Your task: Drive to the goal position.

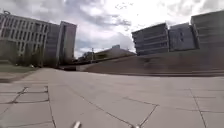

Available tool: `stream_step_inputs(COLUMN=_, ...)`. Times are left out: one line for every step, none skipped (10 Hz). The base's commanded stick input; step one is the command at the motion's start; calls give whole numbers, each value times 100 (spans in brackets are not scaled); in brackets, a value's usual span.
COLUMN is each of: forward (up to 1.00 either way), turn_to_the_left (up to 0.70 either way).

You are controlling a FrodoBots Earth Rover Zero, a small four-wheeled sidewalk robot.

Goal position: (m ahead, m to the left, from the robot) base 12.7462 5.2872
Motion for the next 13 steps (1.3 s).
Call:
stream_step_inputs(forward=70, turn_to_the_left=0)
stream_step_inputs(forward=70, turn_to_the_left=0)
stream_step_inputs(forward=70, turn_to_the_left=0)
stream_step_inputs(forward=70, turn_to_the_left=0)
stream_step_inputs(forward=70, turn_to_the_left=0)
stream_step_inputs(forward=70, turn_to_the_left=0)
stream_step_inputs(forward=70, turn_to_the_left=0)
stream_step_inputs(forward=70, turn_to_the_left=0)
stream_step_inputs(forward=70, turn_to_the_left=2)
stream_step_inputs(forward=70, turn_to_the_left=16)
stream_step_inputs(forward=70, turn_to_the_left=34)
stream_step_inputs(forward=70, turn_to_the_left=35)
stream_step_inputs(forward=70, turn_to_the_left=34)
